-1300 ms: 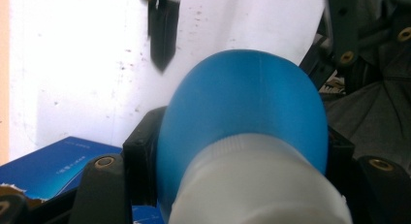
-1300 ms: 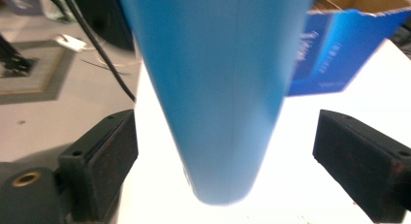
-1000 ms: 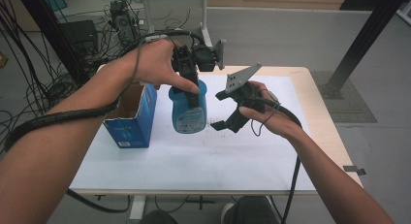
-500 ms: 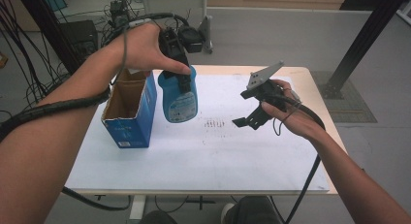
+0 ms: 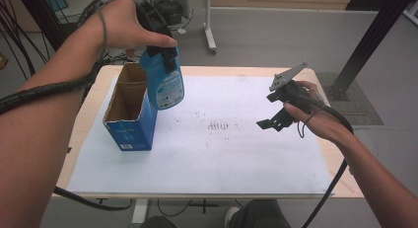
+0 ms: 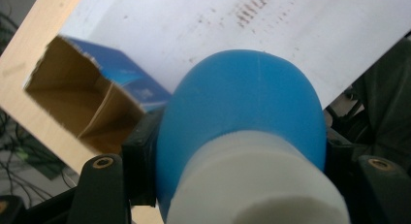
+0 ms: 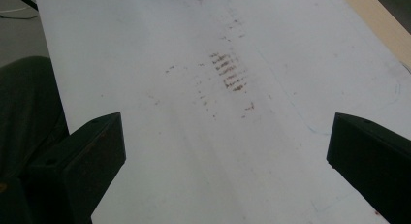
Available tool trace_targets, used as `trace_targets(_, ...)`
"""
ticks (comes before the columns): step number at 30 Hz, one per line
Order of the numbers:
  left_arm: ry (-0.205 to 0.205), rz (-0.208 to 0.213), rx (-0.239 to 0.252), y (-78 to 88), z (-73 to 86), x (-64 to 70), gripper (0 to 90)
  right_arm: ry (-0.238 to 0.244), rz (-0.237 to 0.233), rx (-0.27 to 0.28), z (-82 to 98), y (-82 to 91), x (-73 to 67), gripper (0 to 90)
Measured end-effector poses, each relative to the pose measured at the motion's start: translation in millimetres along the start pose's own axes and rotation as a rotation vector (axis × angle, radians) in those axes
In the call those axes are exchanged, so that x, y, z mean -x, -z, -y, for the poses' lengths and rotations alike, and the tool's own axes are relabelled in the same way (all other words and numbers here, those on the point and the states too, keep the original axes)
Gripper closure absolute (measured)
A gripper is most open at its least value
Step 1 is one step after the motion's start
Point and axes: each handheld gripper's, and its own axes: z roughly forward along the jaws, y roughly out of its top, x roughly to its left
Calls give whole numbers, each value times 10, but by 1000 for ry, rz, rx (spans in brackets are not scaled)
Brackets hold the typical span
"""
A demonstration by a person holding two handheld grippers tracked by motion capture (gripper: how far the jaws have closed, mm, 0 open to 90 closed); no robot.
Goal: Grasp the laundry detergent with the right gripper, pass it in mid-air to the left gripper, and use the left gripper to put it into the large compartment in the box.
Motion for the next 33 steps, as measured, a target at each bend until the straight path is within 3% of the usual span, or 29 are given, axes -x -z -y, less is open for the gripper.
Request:
trace_targets(10,206,-20,0,189,69,-300,366,-40,16,-37,203,135,77,3)
trace_targets(12,265,-17,14,236,84,-370,366,-45,20,-38,238,156,90,3)
trace_targets(20,402,-20,32,385,104,-564,366,-53,51,-57,336,240,129,3)
trace_targets(33,632,-36,37,457,212,-799,366,-58,69,-77,409,274,167,3)
